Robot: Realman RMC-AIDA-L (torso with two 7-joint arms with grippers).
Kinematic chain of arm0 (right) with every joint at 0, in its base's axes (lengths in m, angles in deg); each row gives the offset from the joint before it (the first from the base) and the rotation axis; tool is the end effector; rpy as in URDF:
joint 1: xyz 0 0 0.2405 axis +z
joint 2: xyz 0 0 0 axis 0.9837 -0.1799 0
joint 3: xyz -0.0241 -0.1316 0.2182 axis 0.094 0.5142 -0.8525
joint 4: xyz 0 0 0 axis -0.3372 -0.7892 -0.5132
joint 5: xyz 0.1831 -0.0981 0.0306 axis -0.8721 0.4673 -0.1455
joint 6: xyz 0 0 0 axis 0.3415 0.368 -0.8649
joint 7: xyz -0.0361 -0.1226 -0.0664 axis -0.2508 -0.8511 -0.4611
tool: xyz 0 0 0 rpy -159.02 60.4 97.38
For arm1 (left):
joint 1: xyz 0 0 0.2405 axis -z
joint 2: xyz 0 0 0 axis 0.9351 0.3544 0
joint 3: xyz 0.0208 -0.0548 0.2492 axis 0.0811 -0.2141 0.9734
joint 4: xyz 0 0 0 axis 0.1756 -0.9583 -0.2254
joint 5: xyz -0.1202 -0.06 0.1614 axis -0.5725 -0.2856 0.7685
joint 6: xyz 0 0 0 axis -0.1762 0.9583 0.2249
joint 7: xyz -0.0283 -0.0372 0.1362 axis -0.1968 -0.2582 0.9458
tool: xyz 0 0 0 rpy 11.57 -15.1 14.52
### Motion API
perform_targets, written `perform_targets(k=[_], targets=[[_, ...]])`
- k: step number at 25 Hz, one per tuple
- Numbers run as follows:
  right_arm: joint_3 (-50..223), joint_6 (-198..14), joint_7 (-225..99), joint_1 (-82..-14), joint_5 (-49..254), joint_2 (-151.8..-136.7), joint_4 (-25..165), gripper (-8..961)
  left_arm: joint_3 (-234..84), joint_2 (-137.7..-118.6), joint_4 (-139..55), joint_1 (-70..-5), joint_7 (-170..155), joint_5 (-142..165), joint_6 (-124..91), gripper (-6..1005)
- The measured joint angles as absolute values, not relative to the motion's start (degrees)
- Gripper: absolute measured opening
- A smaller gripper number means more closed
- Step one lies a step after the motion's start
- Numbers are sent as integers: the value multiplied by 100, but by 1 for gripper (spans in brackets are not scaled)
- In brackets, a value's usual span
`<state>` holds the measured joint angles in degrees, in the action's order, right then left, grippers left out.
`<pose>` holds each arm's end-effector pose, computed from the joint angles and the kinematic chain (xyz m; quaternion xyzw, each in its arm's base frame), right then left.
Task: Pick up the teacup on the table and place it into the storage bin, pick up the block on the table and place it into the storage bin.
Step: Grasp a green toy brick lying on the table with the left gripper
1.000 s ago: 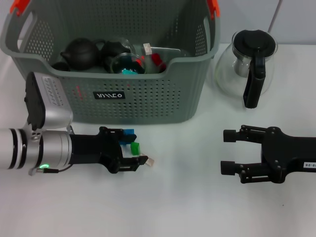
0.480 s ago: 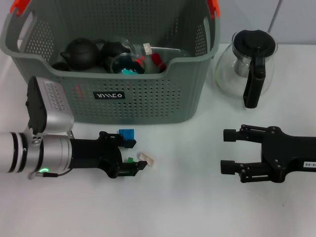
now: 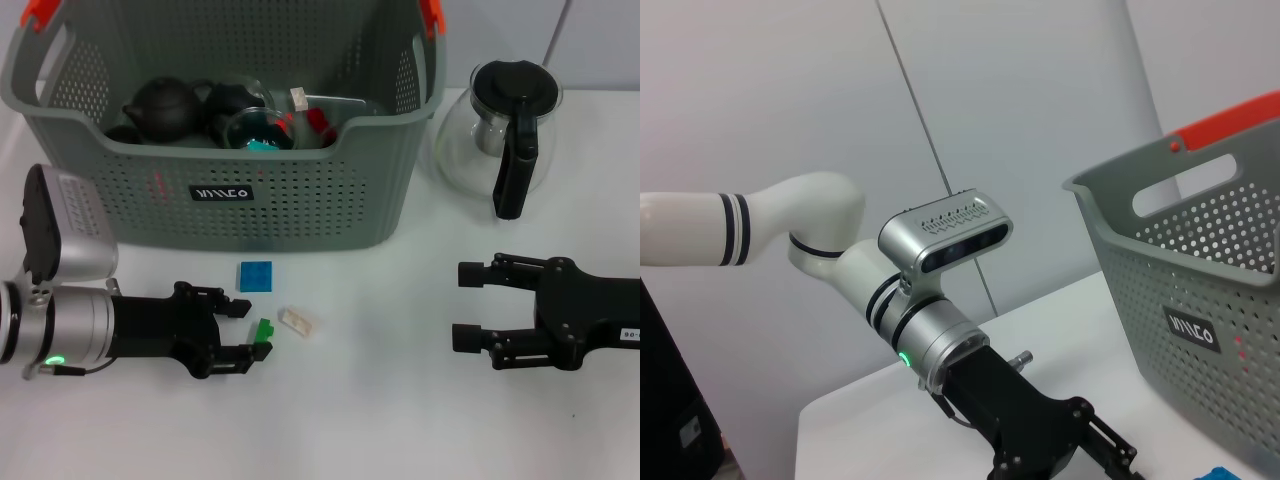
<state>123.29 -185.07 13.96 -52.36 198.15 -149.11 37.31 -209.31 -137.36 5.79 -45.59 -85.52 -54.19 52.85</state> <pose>0.2564 0.2920 0.0020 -0.9362 0.2041 0.2850 0.0247 -0.2944 0.3071 -0.0416 -0.9673 -0.1930 -0.0745 0.1470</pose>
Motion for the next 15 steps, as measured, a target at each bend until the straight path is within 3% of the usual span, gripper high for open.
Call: perform_targets(k=[15], targets=[[12292, -18516, 1391, -5235, 19819, -14902, 3731, 914, -20754, -13732, 756, -4577, -9052, -5129, 5552, 624]])
